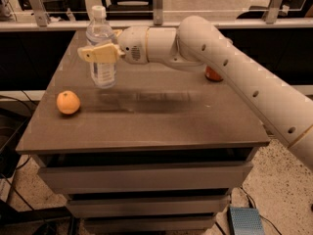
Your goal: Move blue plastic bottle near orange
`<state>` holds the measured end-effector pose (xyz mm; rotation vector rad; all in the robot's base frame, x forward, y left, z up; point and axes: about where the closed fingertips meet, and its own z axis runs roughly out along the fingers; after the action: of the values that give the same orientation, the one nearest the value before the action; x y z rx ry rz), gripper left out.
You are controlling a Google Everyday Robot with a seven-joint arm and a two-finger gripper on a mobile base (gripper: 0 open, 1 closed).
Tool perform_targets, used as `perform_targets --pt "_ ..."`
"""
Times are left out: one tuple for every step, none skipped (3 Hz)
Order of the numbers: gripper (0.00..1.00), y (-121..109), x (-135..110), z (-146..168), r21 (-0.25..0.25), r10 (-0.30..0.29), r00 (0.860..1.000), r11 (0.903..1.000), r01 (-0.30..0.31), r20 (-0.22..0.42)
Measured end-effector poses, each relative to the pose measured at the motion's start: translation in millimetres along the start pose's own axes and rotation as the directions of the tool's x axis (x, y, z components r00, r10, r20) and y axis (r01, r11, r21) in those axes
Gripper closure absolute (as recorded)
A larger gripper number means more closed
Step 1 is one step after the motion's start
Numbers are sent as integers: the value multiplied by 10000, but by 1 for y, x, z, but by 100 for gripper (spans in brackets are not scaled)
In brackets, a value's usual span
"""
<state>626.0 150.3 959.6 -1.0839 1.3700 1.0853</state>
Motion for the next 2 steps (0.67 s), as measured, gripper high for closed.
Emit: perform_targets --pt "100 23 14 16 -471 162 9999 9988 -161 21" --pt "100 37 24 25 -789 154 9999 9968 -158 -66"
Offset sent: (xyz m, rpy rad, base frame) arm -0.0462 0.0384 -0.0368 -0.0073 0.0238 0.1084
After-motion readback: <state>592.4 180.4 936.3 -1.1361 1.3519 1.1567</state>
